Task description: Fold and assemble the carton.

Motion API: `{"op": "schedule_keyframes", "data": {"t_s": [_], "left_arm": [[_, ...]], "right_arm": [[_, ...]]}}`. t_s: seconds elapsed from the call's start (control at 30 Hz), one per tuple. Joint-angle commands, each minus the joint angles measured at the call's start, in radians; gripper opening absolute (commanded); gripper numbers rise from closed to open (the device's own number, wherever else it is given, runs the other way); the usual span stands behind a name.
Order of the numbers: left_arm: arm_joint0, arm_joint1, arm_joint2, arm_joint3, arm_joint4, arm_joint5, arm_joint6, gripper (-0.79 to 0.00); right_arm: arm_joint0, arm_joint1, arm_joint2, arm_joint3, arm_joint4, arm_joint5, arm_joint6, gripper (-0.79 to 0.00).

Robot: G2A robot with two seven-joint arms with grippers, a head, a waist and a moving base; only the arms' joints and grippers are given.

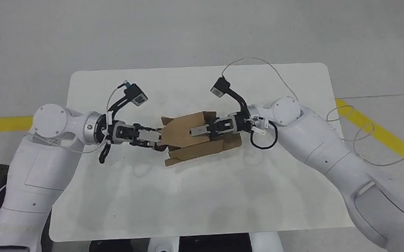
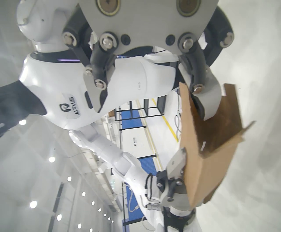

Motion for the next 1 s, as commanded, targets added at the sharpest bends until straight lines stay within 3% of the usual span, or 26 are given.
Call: {"op": "schedule_keyframes", "data": {"t_s": [0.0,0.3,0.97], "left_arm": [[-0.008,0.004,0.008,0.000,-0.013,0.012,0.000,0.000],[-0.033,0.018,0.044,-0.004,-0.088,0.036,0.000,0.000],[-0.050,0.018,0.074,-0.017,-0.011,-0.020,0.008,0.000]], "right_arm": [[-0.001,-0.003,-0.008,0.002,-0.005,-0.005,-0.005,-0.785],[0.007,-0.024,-0.041,0.018,-0.012,-0.046,-0.046,-0.785],[0.026,-0.051,-0.096,0.016,-0.029,-0.112,-0.112,-0.785]]}}
